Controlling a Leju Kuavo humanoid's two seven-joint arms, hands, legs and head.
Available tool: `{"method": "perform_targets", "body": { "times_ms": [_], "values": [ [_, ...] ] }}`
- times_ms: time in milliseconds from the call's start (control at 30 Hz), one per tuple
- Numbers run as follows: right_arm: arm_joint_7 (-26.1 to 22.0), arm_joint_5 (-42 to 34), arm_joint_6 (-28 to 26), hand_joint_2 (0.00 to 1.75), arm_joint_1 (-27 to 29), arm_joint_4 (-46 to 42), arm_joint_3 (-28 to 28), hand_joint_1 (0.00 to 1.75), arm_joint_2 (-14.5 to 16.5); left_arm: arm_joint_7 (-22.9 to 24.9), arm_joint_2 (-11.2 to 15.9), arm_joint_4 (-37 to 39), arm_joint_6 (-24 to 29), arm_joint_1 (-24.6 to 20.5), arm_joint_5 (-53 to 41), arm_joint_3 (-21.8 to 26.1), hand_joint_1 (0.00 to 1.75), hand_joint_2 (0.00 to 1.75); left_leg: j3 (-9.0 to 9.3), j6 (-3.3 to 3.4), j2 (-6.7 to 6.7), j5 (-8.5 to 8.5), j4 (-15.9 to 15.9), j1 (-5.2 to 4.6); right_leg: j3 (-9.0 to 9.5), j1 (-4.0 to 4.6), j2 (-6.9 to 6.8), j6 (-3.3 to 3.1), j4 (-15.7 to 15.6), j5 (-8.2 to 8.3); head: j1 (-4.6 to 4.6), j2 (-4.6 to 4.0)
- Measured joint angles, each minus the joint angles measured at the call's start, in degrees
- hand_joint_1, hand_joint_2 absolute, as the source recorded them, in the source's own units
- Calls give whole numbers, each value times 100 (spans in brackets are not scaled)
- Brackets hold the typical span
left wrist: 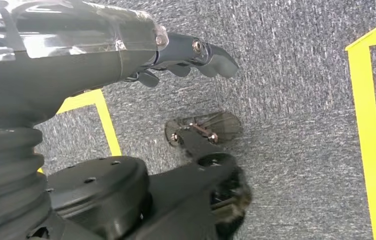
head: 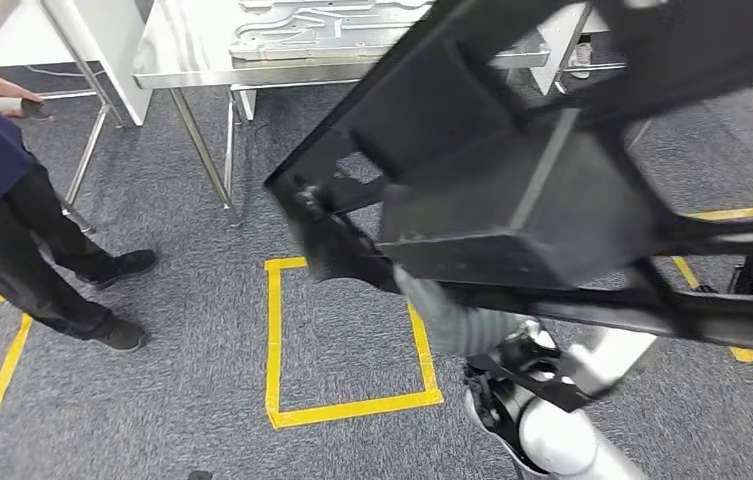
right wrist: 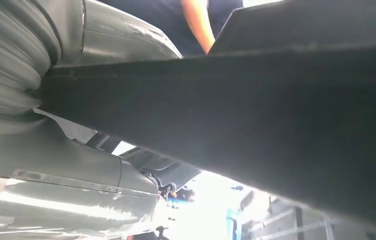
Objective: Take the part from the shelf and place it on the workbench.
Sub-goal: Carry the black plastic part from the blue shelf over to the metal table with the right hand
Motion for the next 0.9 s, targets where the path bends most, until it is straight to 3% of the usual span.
{"method": "perform_targets", "body": {
  "times_ms": [167,233,300,333,367,433,500,533,633,767,900],
  "values": [
    [103,-34,43,175,-49,265,87,175,-5,74,8,1,33,16,-20,0,0,175,77,144,-1,3,-154,-2,-34,-11,4,131,110,-106,6,0],
    [151,-44,21,175,-42,382,119,175,-6,93,15,2,33,20,-28,0,0,175,97,178,3,5,-168,19,-254,-36,20,207,594,-389,62,0],
    [175,-45,14,175,-8,525,147,175,-7,99,14,2,25,43,-33,0,0,175,99,193,13,-2,-167,20,-610,-64,25,255,1306,-685,123,0],
    [187,-43,13,175,16,598,161,175,-8,99,9,2,16,59,-33,0,0,175,101,195,18,-6,-166,19,-725,-74,25,264,1510,-713,140,0],
    [202,-38,13,175,34,667,177,175,-9,97,0,2,9,73,-32,0,0,175,106,195,18,-10,-166,19,-744,-80,25,260,1508,-628,154,0],
    [245,-34,14,175,53,773,208,175,-11,92,-28,2,-3,84,-31,0,0,175,124,188,9,-19,-167,18,-503,-85,32,220,932,-214,184,0],
    [290,-30,14,175,54,851,238,175,-11,90,-76,2,-4,82,-29,0,0,175,120,157,-5,-22,-169,14,-193,-68,62,160,255,57,204,0],
    [311,-28,14,175,58,886,251,175,-13,90,-104,2,-4,83,-26,0,0,175,109,129,-10,-16,-174,15,-114,-53,74,135,73,91,211,0],
    [339,-34,-46,175,82,973,278,175,-11,81,-179,2,-13,97,-7,0,0,175,118,26,-11,2,-215,24,-76,-28,70,82,-47,86,220,0],
    [342,-44,-122,175,108,1036,284,175,4,52,-212,2,-17,100,19,1,0,175,209,233,-7,24,-328,-7,-4,-49,63,172,-146,125,94,0],
    [343,-45,-126,175,148,1112,286,175,9,42,-224,2,-17,103,26,0,0,175,238,152,-15,56,-374,-6,0,-42,60,132,-137,112,-60,0]
  ]
}}
